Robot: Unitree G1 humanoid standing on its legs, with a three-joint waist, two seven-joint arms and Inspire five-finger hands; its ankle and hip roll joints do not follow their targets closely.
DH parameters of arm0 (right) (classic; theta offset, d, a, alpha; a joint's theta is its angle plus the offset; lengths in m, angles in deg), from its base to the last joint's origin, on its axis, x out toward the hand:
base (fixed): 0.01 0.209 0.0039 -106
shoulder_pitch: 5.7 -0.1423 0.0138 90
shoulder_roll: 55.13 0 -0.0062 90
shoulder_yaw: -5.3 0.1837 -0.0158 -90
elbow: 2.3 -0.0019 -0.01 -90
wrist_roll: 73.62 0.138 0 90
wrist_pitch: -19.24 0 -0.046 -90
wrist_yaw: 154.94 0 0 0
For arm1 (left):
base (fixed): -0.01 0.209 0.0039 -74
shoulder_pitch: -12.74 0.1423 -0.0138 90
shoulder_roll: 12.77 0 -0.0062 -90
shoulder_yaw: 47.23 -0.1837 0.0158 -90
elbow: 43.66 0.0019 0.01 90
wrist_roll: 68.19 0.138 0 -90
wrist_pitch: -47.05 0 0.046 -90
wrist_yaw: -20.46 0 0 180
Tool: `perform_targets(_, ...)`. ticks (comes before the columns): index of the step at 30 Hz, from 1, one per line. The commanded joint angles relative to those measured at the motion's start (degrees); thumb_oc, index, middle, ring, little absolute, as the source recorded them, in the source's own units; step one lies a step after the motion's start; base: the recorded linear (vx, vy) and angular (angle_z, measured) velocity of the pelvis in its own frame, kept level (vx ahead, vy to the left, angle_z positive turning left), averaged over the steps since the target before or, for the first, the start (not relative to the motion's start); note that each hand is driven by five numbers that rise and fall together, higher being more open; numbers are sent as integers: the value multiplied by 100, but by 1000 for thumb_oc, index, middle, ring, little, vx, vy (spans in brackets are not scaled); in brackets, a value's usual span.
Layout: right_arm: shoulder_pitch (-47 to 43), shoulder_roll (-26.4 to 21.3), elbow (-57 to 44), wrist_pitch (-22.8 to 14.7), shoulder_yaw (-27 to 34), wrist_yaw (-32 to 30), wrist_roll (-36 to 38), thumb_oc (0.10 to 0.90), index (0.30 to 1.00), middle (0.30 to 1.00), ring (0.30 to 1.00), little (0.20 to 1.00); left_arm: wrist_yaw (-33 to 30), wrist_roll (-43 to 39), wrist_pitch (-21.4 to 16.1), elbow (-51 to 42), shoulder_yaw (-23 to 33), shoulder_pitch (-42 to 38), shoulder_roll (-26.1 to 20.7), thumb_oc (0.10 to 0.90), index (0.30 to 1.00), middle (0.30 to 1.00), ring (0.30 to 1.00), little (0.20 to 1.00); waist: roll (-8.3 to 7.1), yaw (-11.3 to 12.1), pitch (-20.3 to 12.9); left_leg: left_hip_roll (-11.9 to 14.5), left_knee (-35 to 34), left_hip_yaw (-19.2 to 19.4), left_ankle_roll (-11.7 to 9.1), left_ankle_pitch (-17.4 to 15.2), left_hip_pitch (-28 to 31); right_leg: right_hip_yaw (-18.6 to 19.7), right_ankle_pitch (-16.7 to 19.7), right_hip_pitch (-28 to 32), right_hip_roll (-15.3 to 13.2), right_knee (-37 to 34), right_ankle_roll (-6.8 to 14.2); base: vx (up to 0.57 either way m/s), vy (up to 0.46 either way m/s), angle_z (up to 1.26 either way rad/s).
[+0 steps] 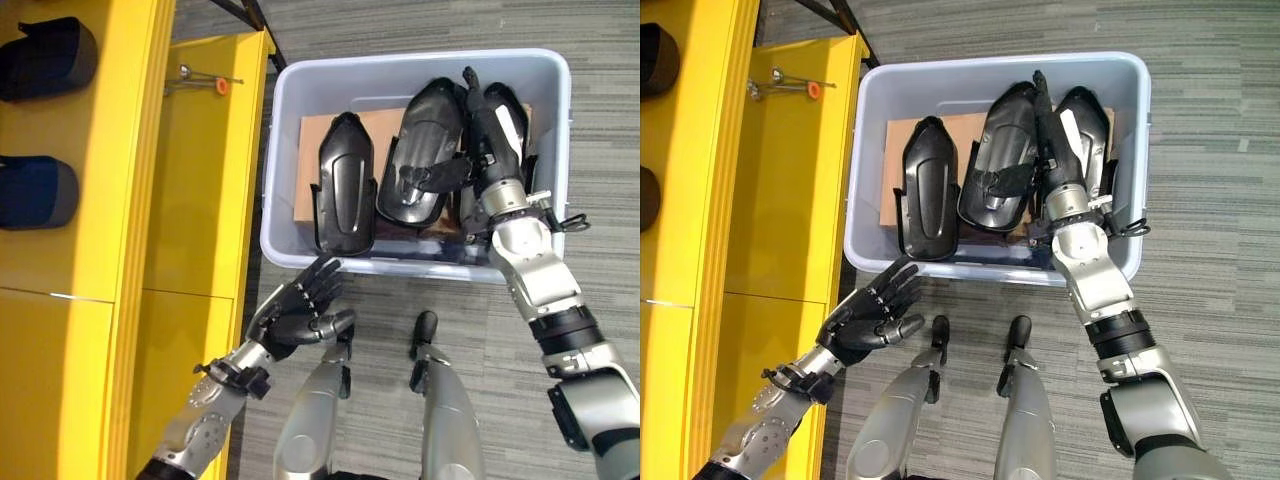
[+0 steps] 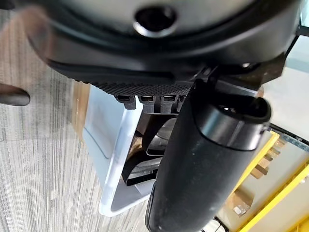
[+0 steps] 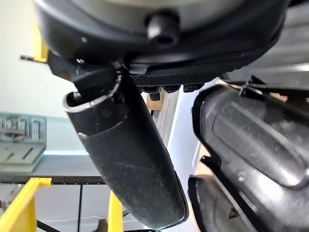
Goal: Move parts from the plastic box to the shelf.
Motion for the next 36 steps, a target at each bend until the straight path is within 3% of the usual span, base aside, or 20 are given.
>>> perform_targets(1,112,-700,-992,-628,-2,126,-1594,900,1000,1000,1000,1000,265,-88,-320,-829,258,286,-184,900,1000,1000,1000,1000,-41,-246,-90,-30,-43,-37,96,-383,285,387,-794,672,198,-5,265,-43,-18,0)
perform_targets(4,391,-899,-972,-743,-4,160,-1765,900,1000,1000,1000,1000,189,-67,-351,-792,261,239,-181,900,1000,1000,1000,1000,-104,-317,-90,9,-78,-13,96,-357,259,417,-719,655,221,-108,292,-43,-11,-7)
perform_targets(5,656,-1055,-969,-958,14,120,-2031,900,1000,1000,1000,1000,143,-72,-390,-775,273,201,-222,900,1000,1000,1000,1000,-156,-370,-90,37,-136,-3,104,-324,216,425,-671,630,248,-195,309,-60,-29,-13)
perform_targets(12,1217,-1254,-1097,-947,-72,-91,-2739,900,1000,1000,1000,1000,-29,17,-463,-705,315,80,-260,900,1000,1000,1000,1000,-270,-456,-90,53,-243,21,101,-241,61,403,-568,493,309,-334,340,-61,-33,-5)
perform_targets(20,1048,-1453,-513,-1114,-317,-497,-3099,900,1000,1000,1000,1000,-49,32,-416,-670,303,-98,-290,900,1000,1000,1000,1000,-260,-403,-90,34,-283,16,102,-204,-41,327,-548,433,299,-385,347,-26,-15,0)
perform_targets(27,378,-1779,107,-1061,-875,-1051,-4469,900,1000,1000,1000,1000,70,-11,-341,-528,234,-280,-269,900,1000,1000,1000,1000,-209,-283,-90,2,-247,-27,89,-193,-163,227,-572,358,283,-359,340,-2,-2,0)
perform_targets(36,51,-1741,1254,-746,-1284,-1415,-4211,900,1000,1000,1000,1000,170,-28,-340,-382,181,-377,-267,900,1000,1000,1000,1000,-132,-169,-90,-27,-251,-62,86,-170,-319,134,-593,204,238,-290,335,4,9,3)
